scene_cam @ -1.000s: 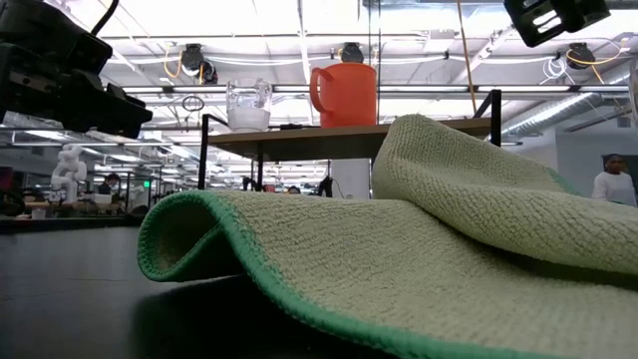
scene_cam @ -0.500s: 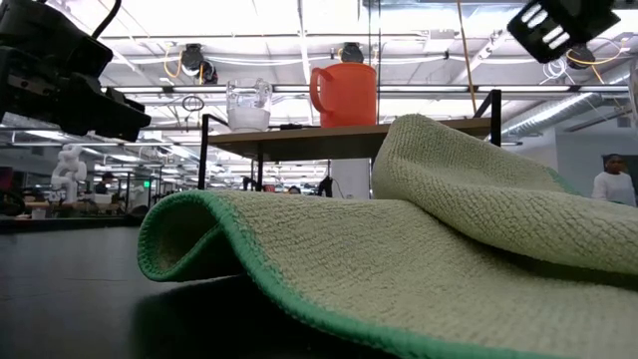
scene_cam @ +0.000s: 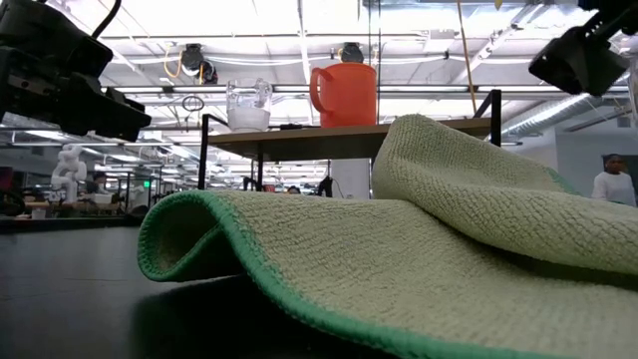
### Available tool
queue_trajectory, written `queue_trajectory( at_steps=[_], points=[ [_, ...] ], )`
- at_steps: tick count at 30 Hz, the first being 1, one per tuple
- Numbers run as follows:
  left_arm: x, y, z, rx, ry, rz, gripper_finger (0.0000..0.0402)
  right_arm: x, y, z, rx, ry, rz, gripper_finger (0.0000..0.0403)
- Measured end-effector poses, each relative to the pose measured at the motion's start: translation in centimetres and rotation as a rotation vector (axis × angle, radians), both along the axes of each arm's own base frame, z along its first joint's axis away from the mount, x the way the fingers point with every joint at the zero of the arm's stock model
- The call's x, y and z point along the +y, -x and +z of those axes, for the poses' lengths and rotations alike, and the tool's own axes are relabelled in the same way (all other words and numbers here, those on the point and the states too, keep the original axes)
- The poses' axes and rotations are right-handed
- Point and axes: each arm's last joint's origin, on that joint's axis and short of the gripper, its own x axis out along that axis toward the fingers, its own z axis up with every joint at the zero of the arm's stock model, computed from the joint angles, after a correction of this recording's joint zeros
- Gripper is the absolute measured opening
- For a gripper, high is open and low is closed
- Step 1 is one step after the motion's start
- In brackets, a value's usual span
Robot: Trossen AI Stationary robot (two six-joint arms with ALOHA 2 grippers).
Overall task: Stack small to large cups/mugs on shelf
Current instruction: Put the patterned mug on the shelf
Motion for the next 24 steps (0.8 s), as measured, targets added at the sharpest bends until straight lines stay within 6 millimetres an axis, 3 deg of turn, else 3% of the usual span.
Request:
queue_trajectory(
  at_steps=[9, 24],
  points=[
    [0.0, 0.0, 0.0, -0.002, -0.011, -0.002, 0.0031, 0.0, 0.2, -0.1, 0.075, -0.068, -0.055, 0.0279],
    [0.0, 0.0, 0.0, -0.001, -0.013, -0.002, 0.0031, 0.6, -0.8, -1.9, 0.15, -0.018, -0.04, 0.0279]
  ],
)
